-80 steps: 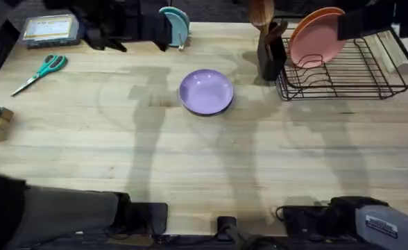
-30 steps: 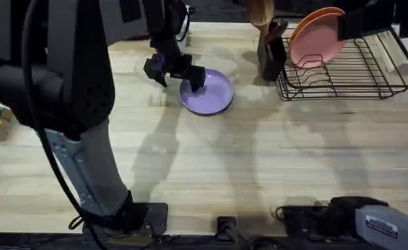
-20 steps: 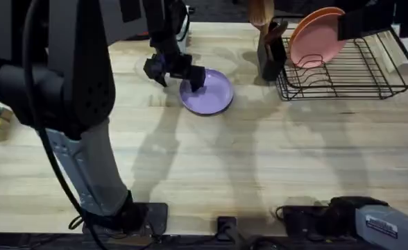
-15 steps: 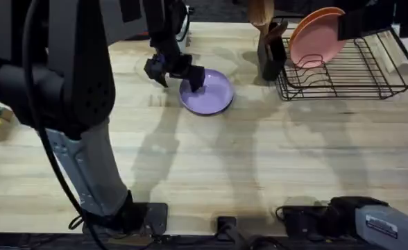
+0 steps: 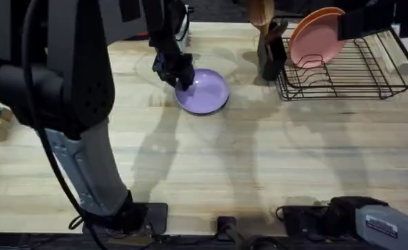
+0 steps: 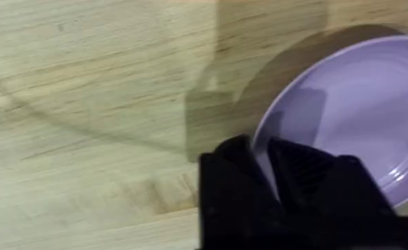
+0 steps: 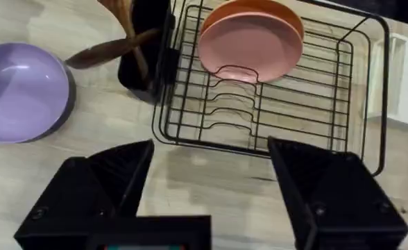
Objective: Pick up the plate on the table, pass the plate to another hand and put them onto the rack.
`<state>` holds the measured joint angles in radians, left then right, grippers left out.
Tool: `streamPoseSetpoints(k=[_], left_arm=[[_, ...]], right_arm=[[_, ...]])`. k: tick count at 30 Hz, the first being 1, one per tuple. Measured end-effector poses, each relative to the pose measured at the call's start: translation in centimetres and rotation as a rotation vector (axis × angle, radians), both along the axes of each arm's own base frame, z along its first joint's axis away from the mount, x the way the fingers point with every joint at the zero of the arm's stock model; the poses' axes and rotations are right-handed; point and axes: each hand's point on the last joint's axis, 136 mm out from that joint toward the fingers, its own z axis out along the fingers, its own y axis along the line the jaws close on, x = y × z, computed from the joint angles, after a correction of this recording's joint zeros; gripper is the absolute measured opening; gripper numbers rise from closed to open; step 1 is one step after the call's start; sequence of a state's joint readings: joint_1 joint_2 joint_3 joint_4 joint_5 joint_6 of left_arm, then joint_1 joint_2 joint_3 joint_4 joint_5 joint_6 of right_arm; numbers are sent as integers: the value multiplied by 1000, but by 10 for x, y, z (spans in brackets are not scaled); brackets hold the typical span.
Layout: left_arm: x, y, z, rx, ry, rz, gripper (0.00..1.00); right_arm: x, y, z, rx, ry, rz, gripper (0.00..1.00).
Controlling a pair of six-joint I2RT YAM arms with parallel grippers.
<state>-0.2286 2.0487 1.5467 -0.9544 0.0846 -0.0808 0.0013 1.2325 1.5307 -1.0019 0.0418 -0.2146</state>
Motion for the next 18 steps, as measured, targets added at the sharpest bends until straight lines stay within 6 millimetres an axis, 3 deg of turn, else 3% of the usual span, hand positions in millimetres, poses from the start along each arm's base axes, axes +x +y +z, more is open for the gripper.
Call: streamPoseSetpoints(k=[3, 16, 18], left_arm=[[2, 0, 2, -24, -3, 10, 53], [-8, -4, 5, -38, 78, 9, 43], [-1, -7, 22, -37, 75, 6, 42]], right_arm=[[0, 0, 0, 0, 0, 0, 994], [1, 0, 1, 0, -7, 0, 994], [4, 0, 4, 0, -20, 0, 994]])
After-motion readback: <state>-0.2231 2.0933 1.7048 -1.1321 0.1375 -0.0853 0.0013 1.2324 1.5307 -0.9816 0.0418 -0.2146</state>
